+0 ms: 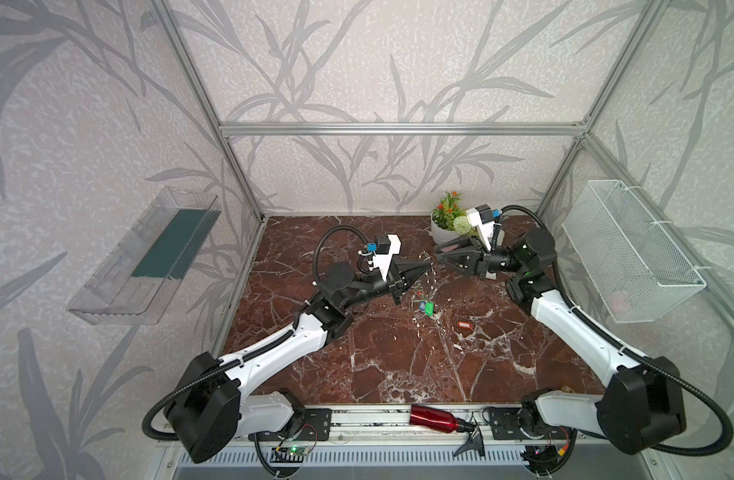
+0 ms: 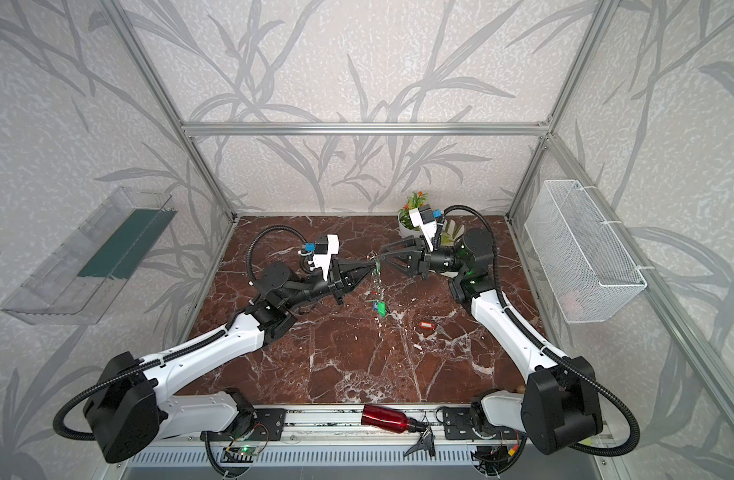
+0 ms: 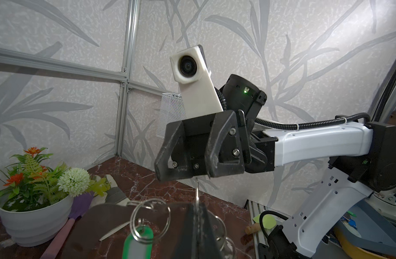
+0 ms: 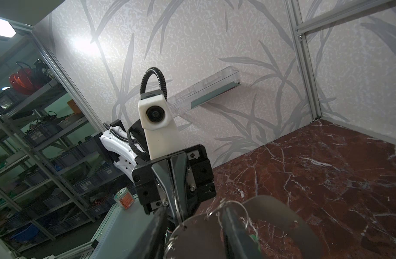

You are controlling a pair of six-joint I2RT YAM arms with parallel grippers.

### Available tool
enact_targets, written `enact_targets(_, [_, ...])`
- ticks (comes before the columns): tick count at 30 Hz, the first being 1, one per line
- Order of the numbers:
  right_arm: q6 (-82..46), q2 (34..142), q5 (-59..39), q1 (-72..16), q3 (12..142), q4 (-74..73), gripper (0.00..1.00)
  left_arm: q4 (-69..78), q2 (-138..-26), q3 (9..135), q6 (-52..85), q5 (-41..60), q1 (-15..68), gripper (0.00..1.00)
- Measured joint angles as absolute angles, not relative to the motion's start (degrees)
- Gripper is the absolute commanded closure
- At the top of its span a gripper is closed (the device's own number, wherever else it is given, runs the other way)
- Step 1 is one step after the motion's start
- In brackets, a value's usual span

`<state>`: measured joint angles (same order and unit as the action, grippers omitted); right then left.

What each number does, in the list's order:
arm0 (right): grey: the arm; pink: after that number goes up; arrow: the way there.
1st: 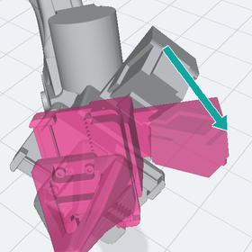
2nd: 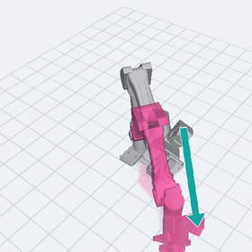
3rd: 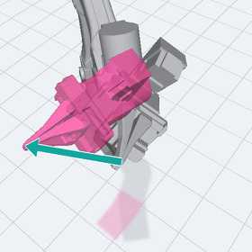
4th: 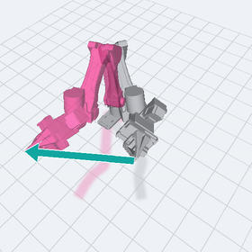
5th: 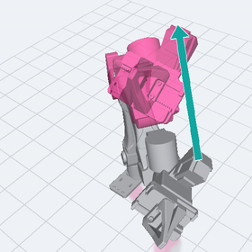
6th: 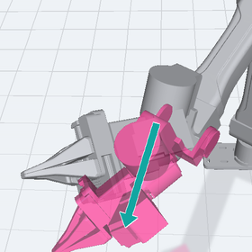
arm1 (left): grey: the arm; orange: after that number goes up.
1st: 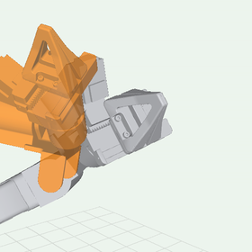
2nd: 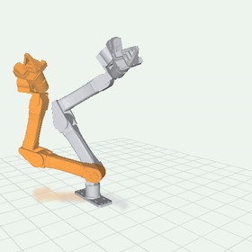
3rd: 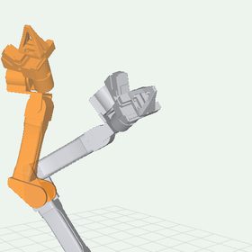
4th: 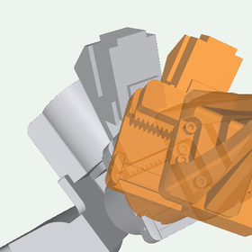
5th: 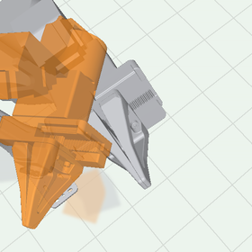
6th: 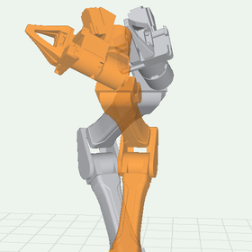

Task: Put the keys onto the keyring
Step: 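Draw the left gripper back from the plate while the right gripper holds it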

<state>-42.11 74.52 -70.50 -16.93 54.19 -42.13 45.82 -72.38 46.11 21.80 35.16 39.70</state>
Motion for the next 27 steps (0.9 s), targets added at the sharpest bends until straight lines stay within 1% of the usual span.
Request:
enact_targets(8, [-42.98, 75.59, -71.29, -18.02, 54.19, -43.48, 0.69, 48.34, -73.43, 45.82, 22.72, 34.33, 39.79, 1.0])
enact_targets(11, [-43.09, 76.25, -71.55, -18.22, 54.19, -43.48, 0.75, 48.6, -73.71, 45.8, 22.83, 34.33, 39.83, 1.0])
enact_targets(14, [-43.11, 76.58, -71.83, -18.35, 54.19, -43.51, 0.86, 48.66, -73.71, 45.63, 22.98, 34.15, 39.86, 1.0])
enact_targets(17, [-43.11, 76.58, -72.12, -18.46, 54.19, -43.59, 0.92, 48.62, -73.76, 45.58, 23.0, 33.91, 39.86, 1.0])
enact_targets(23, [-42.74, 76.58, -72.05, -18.48, 54.19, -43.51, 1.0, 48.47, -73.78, 45.58, 23.05, 33.93, 39.88, 1.0])
enact_targets(27, [-41.98, 76.58, -72.07, -18.48, 54.19, -42.98, 1.0, 47.72, -73.69, 45.58, 22.68, 33.91, 39.88, 1.0])
